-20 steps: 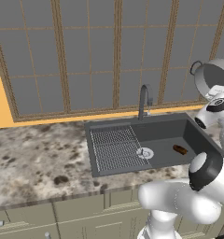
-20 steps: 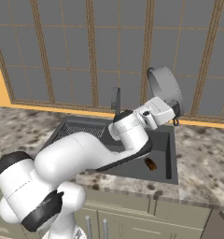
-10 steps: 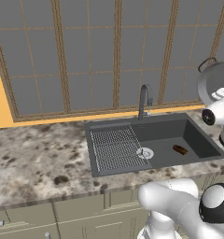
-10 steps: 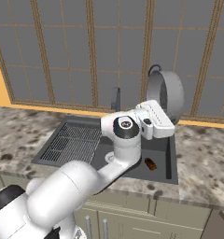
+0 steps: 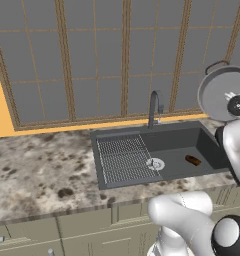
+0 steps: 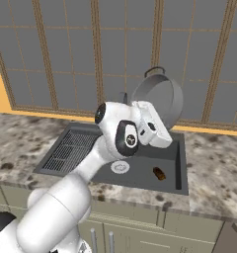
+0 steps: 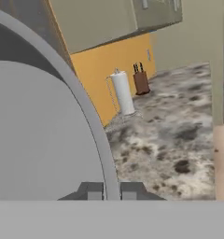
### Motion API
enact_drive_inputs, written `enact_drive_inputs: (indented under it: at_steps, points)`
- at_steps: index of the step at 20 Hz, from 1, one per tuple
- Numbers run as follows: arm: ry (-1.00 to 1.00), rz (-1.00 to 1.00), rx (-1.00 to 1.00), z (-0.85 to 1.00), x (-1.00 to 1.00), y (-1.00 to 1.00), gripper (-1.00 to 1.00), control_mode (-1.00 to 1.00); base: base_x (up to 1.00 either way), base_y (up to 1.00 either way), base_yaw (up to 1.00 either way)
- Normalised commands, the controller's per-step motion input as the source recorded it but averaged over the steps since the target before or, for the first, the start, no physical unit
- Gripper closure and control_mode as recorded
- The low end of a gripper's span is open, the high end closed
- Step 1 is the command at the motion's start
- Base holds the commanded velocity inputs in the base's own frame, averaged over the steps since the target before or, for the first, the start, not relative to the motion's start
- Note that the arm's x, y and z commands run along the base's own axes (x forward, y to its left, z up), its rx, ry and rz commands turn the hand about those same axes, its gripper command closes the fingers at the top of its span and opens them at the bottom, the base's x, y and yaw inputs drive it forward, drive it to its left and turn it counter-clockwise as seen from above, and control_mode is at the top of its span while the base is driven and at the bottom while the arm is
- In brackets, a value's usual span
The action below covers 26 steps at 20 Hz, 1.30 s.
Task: Dump the sweet potato from the pot into the sink. Then turn on the water and wash the sweet potato. Then turn off the water and put the sweet potato back in the pot.
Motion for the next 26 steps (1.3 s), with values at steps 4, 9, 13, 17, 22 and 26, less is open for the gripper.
enact_drive_inputs:
  at_steps: [4, 9, 13, 17, 22, 26]
  points:
    - [0.0, 0.15, 0.46, -0.32, 0.0, 0.44, 1.0, -1.0, 0.0, 0.0, 0.0]
    - [0.0, 0.15, 0.31, -0.3, 0.0, 0.6, 1.0, -1.0, 0.0, 0.0, 0.0]
    - [0.02, 0.13, 0.19, -0.33, 0.0, 0.78, 1.0, -1.0, 0.0, 0.0, 0.0]
    - [0.04, 0.15, 0.12, -0.31, 0.0, 0.85, 1.0, -1.0, 0.0, 0.0, 0.0]
    - [0.06, 0.16, 0.07, -0.24, 0.0, 0.87, 1.0, -1.0, 0.0, 0.0, 0.0]
    - [0.04, 0.18, 0.04, -0.11, 0.0, 0.8, 1.0, -1.0, 0.0, 0.0, 0.0]
